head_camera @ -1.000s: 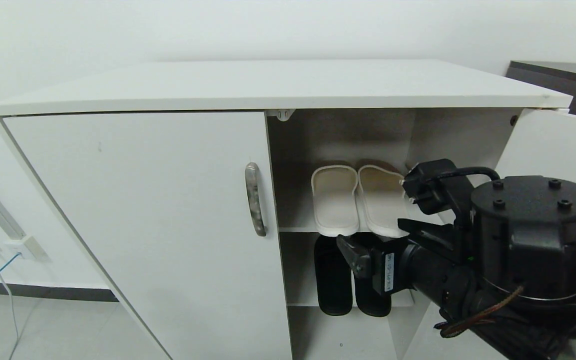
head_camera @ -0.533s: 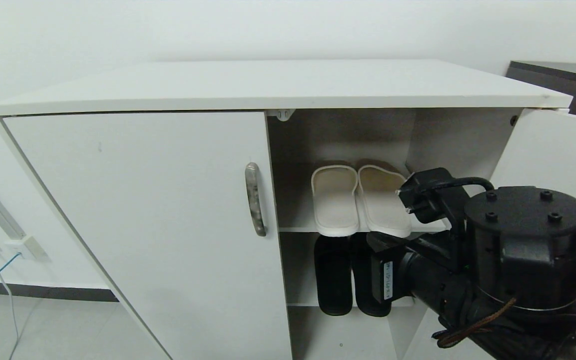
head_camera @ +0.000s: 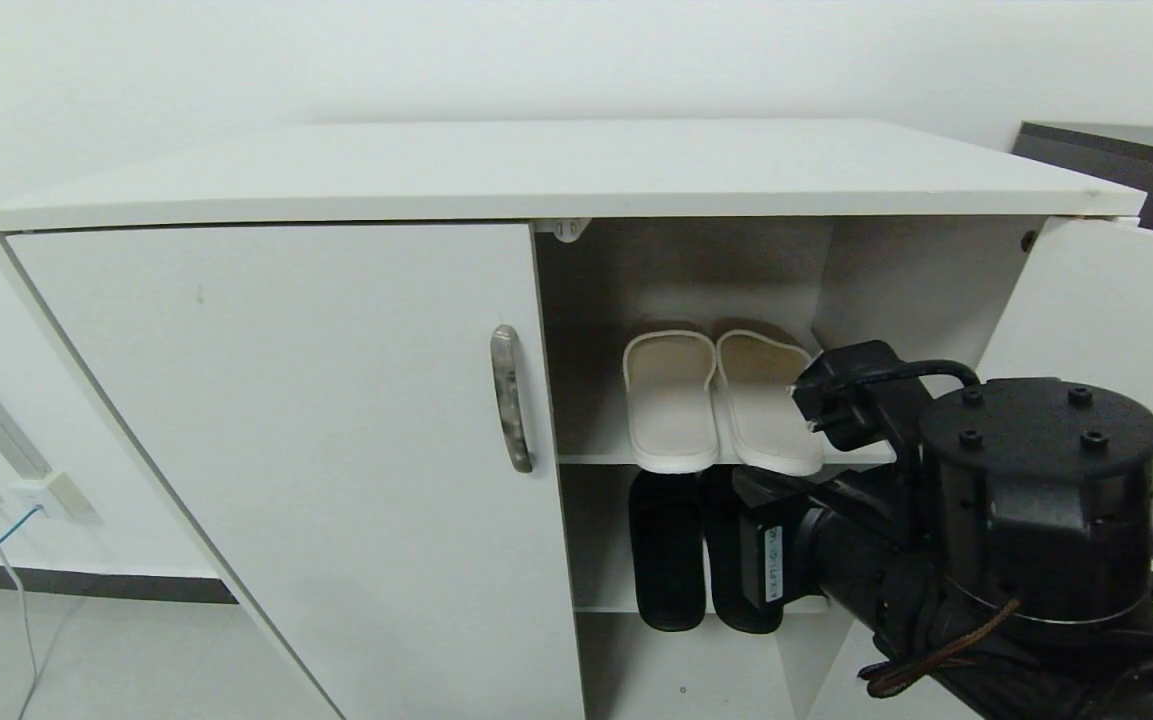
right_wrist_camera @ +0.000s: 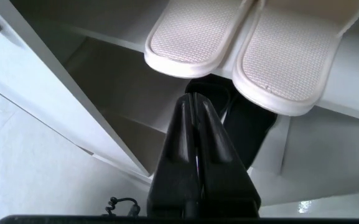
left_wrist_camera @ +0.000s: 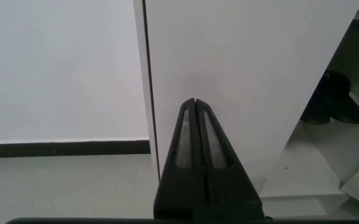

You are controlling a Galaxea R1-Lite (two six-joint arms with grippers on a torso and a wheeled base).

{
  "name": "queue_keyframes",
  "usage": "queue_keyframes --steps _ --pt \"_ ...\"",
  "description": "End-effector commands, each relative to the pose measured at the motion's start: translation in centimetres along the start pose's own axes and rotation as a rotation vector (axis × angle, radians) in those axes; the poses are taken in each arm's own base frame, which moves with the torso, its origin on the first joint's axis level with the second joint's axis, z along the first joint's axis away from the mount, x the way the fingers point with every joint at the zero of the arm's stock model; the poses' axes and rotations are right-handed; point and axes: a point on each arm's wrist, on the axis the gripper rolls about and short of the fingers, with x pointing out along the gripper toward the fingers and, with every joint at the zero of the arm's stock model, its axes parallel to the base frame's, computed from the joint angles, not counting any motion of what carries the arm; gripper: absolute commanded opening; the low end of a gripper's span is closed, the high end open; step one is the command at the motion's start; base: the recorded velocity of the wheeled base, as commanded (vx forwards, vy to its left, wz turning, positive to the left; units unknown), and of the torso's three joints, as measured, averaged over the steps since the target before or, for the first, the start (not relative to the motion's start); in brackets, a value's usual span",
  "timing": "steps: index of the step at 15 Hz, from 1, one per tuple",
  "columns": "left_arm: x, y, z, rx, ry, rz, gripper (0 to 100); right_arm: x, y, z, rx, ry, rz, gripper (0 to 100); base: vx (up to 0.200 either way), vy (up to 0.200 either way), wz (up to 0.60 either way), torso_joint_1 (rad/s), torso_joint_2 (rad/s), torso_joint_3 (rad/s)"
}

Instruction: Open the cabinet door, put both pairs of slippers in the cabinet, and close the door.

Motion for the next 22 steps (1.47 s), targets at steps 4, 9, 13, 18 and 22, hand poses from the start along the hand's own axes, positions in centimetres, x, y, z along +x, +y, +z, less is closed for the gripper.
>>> queue_keyframes --steps 4,9,13,18,22 --pt "0.0 0.0 0.0 -0.002 0.001 0.001 0 0.1 0.1 -0.2 -0.004 0.004 -0.002 0 -0.200 0.000 0.00 0.007 0.00 0.004" --pt "0.0 0.0 0.0 -0.002 0.001 0.001 0 0.1 0.0 -0.2 -0.004 0.006 -0.002 0 -0.200 0.000 0.00 0.000 0.00 0.003" --pt "0.0 0.0 0.0 0.000 0.001 0.000 0 0.2 -0.2 -0.5 -0.007 0.014 -0.008 0 -0.200 0.000 0.00 0.000 0.00 0.006" --pt "0.0 0.0 0.0 0.000 0.000 0.000 0 0.6 -1.0 -1.0 -0.021 0.039 -0.017 0 -0.200 0.000 0.00 0.000 0.00 0.004" --pt "0.0 0.0 0.0 0.000 0.001 0.000 0 0.7 -1.0 -1.2 -0.032 0.047 -0.018 0 -0.100 0.000 0.00 0.001 0.00 0.000"
